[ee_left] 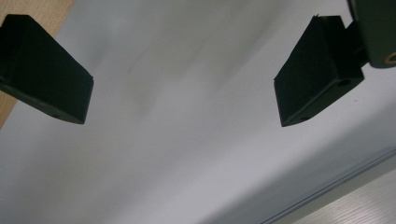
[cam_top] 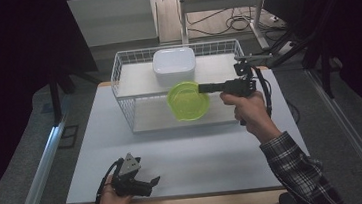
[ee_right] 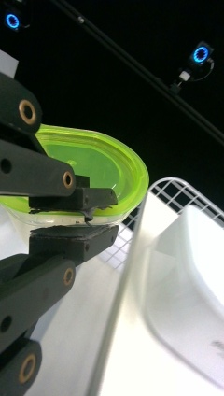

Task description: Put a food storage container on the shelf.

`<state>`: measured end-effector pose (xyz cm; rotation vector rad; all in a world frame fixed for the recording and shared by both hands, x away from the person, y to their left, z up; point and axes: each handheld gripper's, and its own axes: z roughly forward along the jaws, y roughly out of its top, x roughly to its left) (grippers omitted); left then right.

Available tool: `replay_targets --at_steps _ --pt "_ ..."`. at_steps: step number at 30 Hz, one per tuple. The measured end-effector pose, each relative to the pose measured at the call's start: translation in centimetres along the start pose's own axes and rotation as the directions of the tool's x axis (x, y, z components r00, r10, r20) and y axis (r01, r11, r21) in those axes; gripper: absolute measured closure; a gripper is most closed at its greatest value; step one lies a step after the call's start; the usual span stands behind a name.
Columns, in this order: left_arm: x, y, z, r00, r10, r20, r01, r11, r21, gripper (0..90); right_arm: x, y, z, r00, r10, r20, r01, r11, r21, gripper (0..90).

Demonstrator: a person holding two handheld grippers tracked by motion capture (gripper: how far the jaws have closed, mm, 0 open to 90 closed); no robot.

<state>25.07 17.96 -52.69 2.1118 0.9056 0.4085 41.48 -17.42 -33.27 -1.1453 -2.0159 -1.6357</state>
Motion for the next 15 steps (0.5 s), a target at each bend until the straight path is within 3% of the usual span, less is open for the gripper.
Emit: replay_targets --at_steps 6,15 --pt "0.0 0.0 0.0 1.0 -0.008 -0.001 0.008 0.9999 -0.008 4.3 1.1 1.9 -0.2 0.9999 -0.016 0.001 0.016 0.999 -0.035 81.6" --pt "0.0 0.0 -0.1 0.9999 -0.011 0.005 0.011 0.9999 -0.009 4.3 2.2 5.2 -0.3 0.9987 -0.021 0.047 0.026 0.994 -0.107 81.6"
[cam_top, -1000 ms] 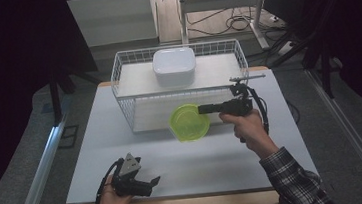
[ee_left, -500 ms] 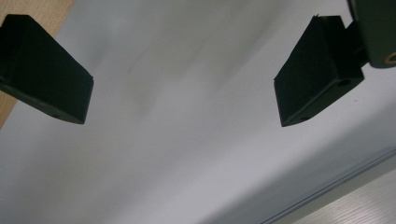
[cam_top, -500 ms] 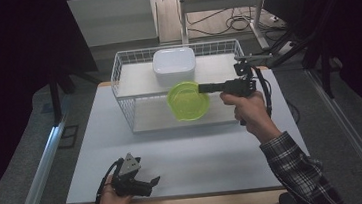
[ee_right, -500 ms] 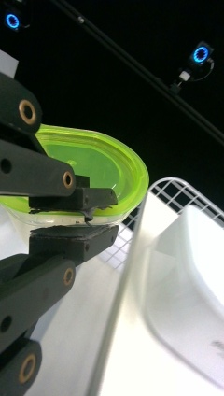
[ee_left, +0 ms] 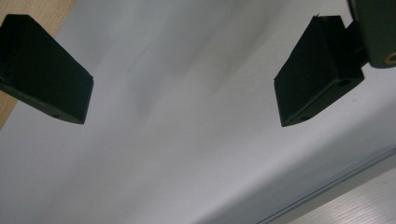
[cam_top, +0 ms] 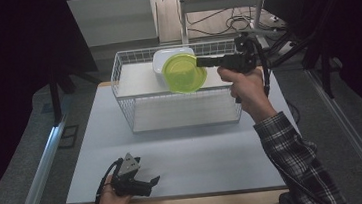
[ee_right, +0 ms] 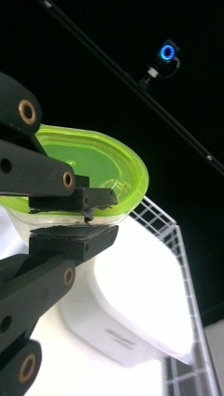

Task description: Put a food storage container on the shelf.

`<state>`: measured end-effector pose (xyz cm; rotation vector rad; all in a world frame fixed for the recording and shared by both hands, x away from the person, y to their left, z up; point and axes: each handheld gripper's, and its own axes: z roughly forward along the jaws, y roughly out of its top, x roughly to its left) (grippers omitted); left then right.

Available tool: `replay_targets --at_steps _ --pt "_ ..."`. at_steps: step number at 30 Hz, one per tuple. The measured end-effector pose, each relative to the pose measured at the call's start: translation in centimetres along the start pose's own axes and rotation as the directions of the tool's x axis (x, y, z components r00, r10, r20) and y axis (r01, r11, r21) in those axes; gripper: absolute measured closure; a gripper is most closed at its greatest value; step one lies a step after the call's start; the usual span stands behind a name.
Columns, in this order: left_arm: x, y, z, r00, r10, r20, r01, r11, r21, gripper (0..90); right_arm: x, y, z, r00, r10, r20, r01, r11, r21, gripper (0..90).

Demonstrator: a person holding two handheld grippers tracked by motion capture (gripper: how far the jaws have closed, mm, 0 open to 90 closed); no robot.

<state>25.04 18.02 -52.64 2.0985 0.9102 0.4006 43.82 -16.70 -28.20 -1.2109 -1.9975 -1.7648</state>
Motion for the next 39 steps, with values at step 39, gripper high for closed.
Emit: replay_targets --at_steps 39 --pt "0.1 -0.1 0.1 0.9999 0.0 0.013 0.0 1.0 0.009 4.4 0.5 4.7 4.9 0.9698 0.035 0.241 -0.005 0.992 -0.122 79.8"
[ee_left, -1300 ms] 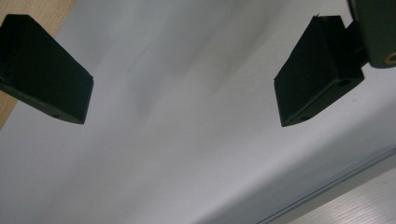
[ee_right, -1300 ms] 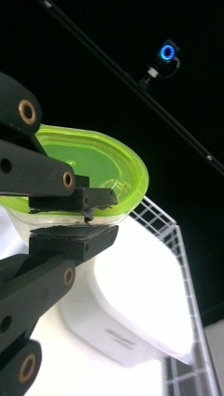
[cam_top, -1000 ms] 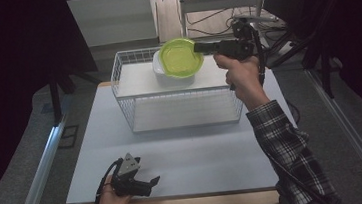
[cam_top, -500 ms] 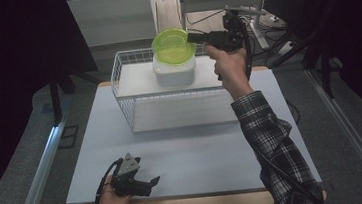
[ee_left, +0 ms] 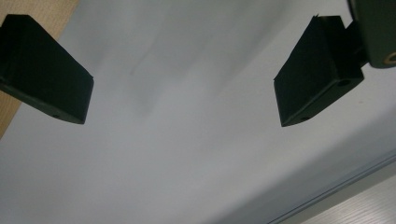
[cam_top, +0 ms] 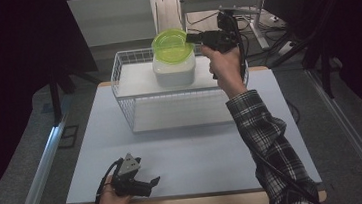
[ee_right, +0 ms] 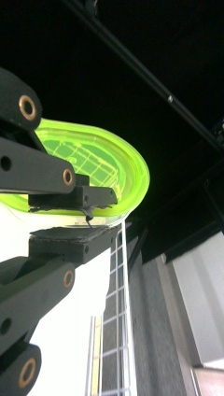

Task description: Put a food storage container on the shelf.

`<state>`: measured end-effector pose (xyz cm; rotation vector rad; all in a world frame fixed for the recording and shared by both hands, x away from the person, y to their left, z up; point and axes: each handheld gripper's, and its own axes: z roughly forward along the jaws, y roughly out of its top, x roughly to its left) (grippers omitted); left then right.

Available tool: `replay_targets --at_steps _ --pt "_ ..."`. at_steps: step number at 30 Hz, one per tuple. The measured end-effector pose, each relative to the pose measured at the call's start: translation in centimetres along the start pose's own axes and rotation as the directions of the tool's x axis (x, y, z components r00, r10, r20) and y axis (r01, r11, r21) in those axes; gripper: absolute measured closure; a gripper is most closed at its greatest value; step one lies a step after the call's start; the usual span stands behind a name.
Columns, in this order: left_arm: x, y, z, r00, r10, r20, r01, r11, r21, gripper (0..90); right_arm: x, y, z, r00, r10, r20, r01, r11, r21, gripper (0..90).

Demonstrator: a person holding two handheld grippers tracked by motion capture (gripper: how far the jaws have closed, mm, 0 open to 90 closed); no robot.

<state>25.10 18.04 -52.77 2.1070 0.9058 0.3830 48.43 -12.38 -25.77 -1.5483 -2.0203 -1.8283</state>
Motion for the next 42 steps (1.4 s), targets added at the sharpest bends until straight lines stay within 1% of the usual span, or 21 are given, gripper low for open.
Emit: replay_targets --at_steps 2,3,5,7,9,11,13,16,18,20,25,27,30,32,35,38,39,41,42 --pt "0.0 0.0 0.0 1.0 0.001 0.0 -0.001 1.0 0.001 4.4 0.3 0.0 0.1 0.9994 -0.016 0.029 0.016 1.0 0.002 78.9" --pt "0.0 0.0 0.0 1.0 0.001 0.001 -0.001 1.0 0.001 4.4 0.4 0.1 0.2 0.9982 -0.028 0.053 0.027 1.0 0.004 78.0" --pt "0.0 0.0 0.0 1.0 -0.001 0.0 0.001 1.0 0.0 4.4 0.4 0.1 0.3 0.9969 -0.032 0.072 0.032 0.999 0.005 76.2" --pt "0.0 0.0 0.0 1.0 -0.001 0.001 0.001 1.0 0.001 4.4 0.3 0.2 0.5 0.9963 -0.027 0.082 0.026 1.0 0.006 73.4" --pt "0.0 0.0 0.0 1.0 -0.001 0.002 0.001 1.0 0.001 4.4 0.2 0.3 0.7 0.9958 -0.022 0.089 0.021 1.0 0.005 73.2" --pt "0.0 0.0 0.0 1.0 0.002 0.002 -0.002 1.0 0.004 4.4 0.1 0.3 0.8 0.9955 -0.024 0.092 0.024 1.0 0.004 71.8" --pt "0.0 0.0 0.0 1.0 0.003 0.003 -0.003 1.0 0.004 4.4 0.0 0.3 1.0 0.9941 -0.027 0.105 0.026 1.0 0.011 69.4" --pt "0.0 0.0 0.0 1.0 0.004 0.004 -0.004 1.0 0.005 4.4 -0.3 0.3 1.1 0.9935 -0.026 0.111 0.025 1.0 0.016 68.5" --pt "0.0 0.0 0.0 1.0 0.004 0.003 -0.004 1.0 0.005 4.4 -0.4 0.3 1.2 0.9946 -0.019 0.102 0.018 1.0 0.013 67.7" --pt "0.0 0.0 0.0 1.0 0.004 0.003 -0.004 1.0 0.005 4.4 -0.4 0.3 1.2 0.9945 -0.023 0.102 0.022 1.0 0.011 64.4" --pt "0.0 0.0 0.0 1.0 0.004 0.003 -0.004 1.0 0.004 4.4 -0.2 0.4 1.2 0.9934 -0.061 0.097 0.062 0.998 -0.002 43.3" --pt "0.0 0.0 0.0 1.0 0.003 0.003 -0.003 1.0 0.003 4.4 -0.2 0.4 1.2 0.9921 -0.089 0.089 0.089 0.996 -0.001 35.0" --pt "0.0 0.0 0.0 1.0 0.0 0.004 0.0 1.0 0.003 4.4 -0.3 0.2 1.2 0.9897 -0.119 0.079 0.119 0.993 0.008 26.9" --pt "0.0 0.0 0.0 1.0 -0.004 0.007 0.004 1.0 0.005 4.6 -0.3 0.1 1.2 0.9878 -0.137 0.073 0.137 0.991 0.011 24.1" --pt "0.0 0.0 -0.1 0.9999 -0.009 0.01 0.009 1.0 0.005 4.7 -0.4 -0.2 1.0 0.9827 -0.176 0.058 0.176 0.984 0.013 20.0" --pt "0.1 0.0 -0.1 0.9999 -0.012 0.012 0.012 0.9999 0.005 4.8 -0.6 -0.6 0.7 0.9795 -0.198 0.039 0.197 0.98 0.024 17.1" --pt "0.1 0.0 -0.1 0.9997 -0.019 0.014 0.019 0.9998 0.001 4.8 -0.6 -0.8 0.6 0.979 -0.201 0.031 0.2 0.979 0.028 16.5" --pt "0.1 0.0 -0.1 0.9997 -0.018 0.014 0.018 0.9998 0.001 4.8 -0.6 -1.2 0.4 0.9739 -0.226 0.022 0.225 0.974 0.03 15.0" --pt "0.1 0.0 -0.1 0.9997 -0.018 0.014 0.018 0.9998 0.0 4.8 -0.6 -1.3 0.3 0.9734 -0.229 0.017 0.228 0.973 0.028 14.1"
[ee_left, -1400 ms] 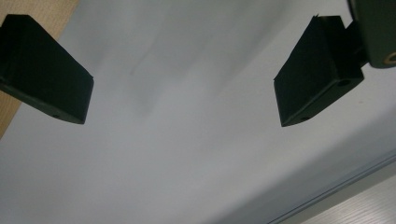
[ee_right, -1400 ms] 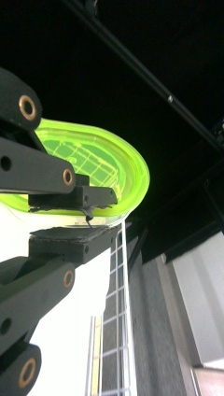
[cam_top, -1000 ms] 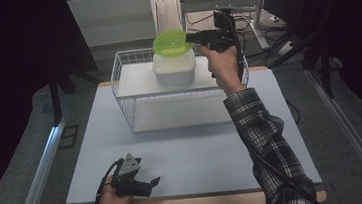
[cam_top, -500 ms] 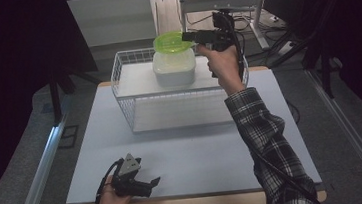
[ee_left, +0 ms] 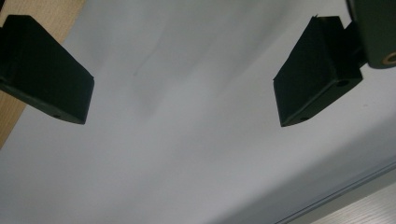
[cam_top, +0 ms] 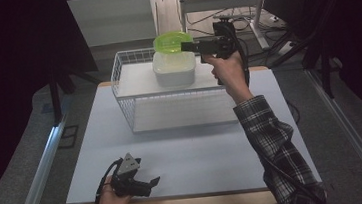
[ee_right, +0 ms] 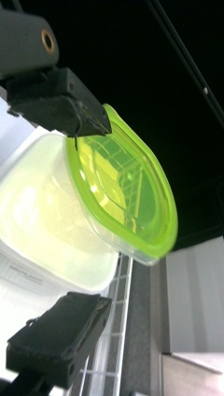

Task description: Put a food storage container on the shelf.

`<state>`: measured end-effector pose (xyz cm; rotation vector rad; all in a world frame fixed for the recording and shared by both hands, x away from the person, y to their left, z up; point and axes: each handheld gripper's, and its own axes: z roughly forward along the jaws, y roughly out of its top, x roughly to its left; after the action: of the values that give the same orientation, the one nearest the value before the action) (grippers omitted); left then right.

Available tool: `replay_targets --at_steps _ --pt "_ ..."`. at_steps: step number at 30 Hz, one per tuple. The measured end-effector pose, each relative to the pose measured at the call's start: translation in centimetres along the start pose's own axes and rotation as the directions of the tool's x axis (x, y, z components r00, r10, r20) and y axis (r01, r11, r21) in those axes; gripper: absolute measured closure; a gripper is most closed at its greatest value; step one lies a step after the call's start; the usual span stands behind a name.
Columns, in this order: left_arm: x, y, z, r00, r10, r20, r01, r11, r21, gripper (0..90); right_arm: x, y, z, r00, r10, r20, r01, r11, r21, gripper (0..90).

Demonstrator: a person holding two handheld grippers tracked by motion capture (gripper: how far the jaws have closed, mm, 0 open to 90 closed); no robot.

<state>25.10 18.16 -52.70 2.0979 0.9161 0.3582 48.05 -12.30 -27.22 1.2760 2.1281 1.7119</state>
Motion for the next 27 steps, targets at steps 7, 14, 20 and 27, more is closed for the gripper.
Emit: replay_targets --at_steps 7,14,20,27 --pt "0.0 0.0 0.0 1.0 -0.003 0.002 0.003 1.0 -0.002 4.6 0.8 -1.7 -0.8 0.9954 -0.096 -0.001 0.096 0.995 0.024 11.3" --pt "0.0 0.0 0.1 1.0 -0.003 0.003 0.003 1.0 0.0 4.5 1.1 -2.9 -1.5 0.9926 -0.12 -0.018 0.121 0.992 0.033 10.8" --pt "0.0 0.0 0.1 1.0 -0.006 0.006 0.006 1.0 -0.003 4.4 1.2 -3.7 -1.9 0.9906 -0.133 -0.03 0.134 0.99 0.041 10.7" --pt "0.0 0.0 0.1 0.9999 -0.007 0.012 0.007 1.0 -0.001 4.2 1.4 -4.4 -2.4 0.9864 -0.159 -0.04 0.161 0.986 0.048 10.1"
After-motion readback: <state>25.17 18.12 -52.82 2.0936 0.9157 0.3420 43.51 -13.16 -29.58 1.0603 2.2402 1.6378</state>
